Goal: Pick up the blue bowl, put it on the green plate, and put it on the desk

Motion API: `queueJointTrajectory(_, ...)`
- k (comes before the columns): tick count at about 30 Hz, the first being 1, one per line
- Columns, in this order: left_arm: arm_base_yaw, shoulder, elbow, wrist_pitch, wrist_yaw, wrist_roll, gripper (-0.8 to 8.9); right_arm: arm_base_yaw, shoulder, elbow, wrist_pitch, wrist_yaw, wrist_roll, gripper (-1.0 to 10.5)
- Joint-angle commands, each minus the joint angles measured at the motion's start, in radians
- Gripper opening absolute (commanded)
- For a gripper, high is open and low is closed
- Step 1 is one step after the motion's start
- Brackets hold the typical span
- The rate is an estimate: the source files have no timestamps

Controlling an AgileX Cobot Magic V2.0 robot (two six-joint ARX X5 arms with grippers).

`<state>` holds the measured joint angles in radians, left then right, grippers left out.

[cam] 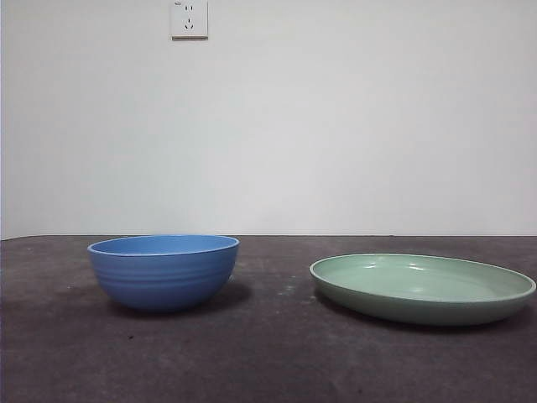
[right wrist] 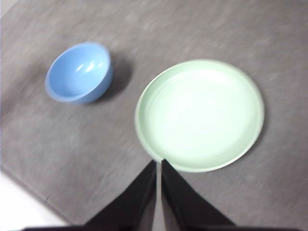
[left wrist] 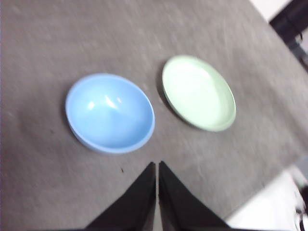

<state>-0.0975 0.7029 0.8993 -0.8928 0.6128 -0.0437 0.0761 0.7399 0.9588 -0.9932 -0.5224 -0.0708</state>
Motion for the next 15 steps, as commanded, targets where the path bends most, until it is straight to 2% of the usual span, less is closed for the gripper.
queueJointTrajectory(1,-0.027,0.017,0.027,-0.028,0.01,0.066,0.1,0.033,0.018,0.021,-0.028,-0.008,-0.032,0.1)
queueJointTrajectory(7,-0.065,0.023,0.027,-0.056,0.01,0.097,0.1,0.107,0.024,0.021,-0.082,-0.005,-0.053,0.1)
queueJointTrajectory(12,-0.067,0.022,0.027,-0.053,0.009,0.096,0.12,0.119,0.023,0.021,-0.082,-0.005,-0.049,0.1)
queueJointTrajectory(15,-0.066,0.022,0.027,-0.053,0.009,0.096,0.73,0.119,0.023,0.021,-0.082,-0.005,-0.044,0.1)
